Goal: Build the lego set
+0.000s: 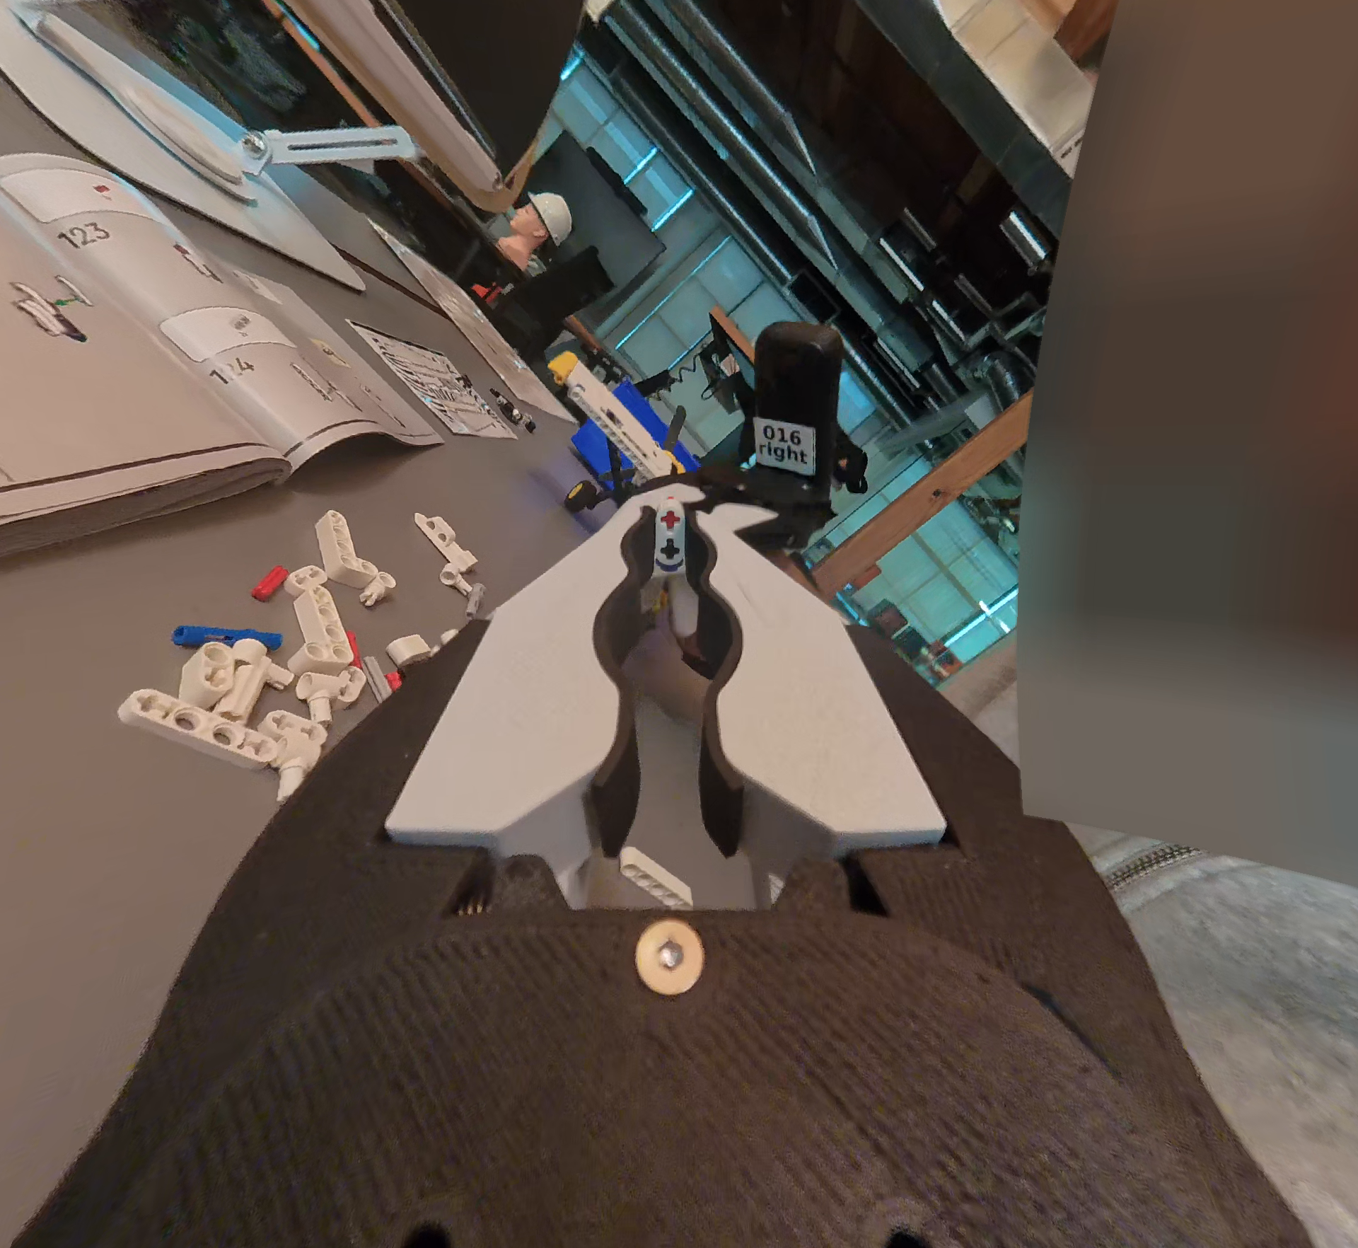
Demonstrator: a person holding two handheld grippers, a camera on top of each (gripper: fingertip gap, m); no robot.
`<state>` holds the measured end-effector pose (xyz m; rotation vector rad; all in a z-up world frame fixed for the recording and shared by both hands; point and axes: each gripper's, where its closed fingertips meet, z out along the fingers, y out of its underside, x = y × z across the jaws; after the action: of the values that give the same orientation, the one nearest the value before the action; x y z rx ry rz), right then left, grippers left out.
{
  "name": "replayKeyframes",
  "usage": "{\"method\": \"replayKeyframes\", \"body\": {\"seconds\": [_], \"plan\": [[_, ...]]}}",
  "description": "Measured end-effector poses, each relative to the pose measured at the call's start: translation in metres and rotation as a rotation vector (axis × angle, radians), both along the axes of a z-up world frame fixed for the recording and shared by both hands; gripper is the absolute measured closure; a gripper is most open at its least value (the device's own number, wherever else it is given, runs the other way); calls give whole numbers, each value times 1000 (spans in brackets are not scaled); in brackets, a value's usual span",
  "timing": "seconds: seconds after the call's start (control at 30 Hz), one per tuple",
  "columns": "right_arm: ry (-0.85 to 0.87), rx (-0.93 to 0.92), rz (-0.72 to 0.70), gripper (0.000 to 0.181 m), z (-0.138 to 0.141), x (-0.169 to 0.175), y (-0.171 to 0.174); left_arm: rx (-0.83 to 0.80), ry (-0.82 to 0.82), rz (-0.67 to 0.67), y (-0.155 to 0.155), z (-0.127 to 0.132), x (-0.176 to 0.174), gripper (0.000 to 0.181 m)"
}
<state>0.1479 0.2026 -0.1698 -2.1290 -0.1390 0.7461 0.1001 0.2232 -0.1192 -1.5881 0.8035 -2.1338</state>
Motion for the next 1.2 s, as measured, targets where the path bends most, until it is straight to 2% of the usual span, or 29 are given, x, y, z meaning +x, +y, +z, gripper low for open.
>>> {"method": "replayKeyframes", "body": {"seconds": [0.1, 0.3, 0.4, 0.57, 0.73, 0.9, 1.07, 1.2], "plan": [[211, 43, -18, 179, 20, -5, -5, 56, 25, -25, -11, -3, 4, 176], [345, 103, -3, 179, 39, -16, -23, 102, 26, -84, -28, -2, 9, 176], [380, 173, -5, 179, 51, -20, -30, 133, 35, -111, -37, -3, 11, 176], [342, 238, -15, 180, 58, -24, -38, 163, 36, -111, -41, -3, 12, 176], [288, 161, -22, 179, 45, -27, -41, 306, 51, -90, -48, -3, 13, 176], [286, 19, 2, 179, 28, -23, -53, 633, 82, -74, -70, -10, 15, 176], [254, -201, 90, 179, 2, -20, -83, 839, 132, -206, -105, -32, 18, 175], [215, -334, 150, 179, -18, -20, -105, 997, 157, -215, -117, -41, 21, 175]]}}
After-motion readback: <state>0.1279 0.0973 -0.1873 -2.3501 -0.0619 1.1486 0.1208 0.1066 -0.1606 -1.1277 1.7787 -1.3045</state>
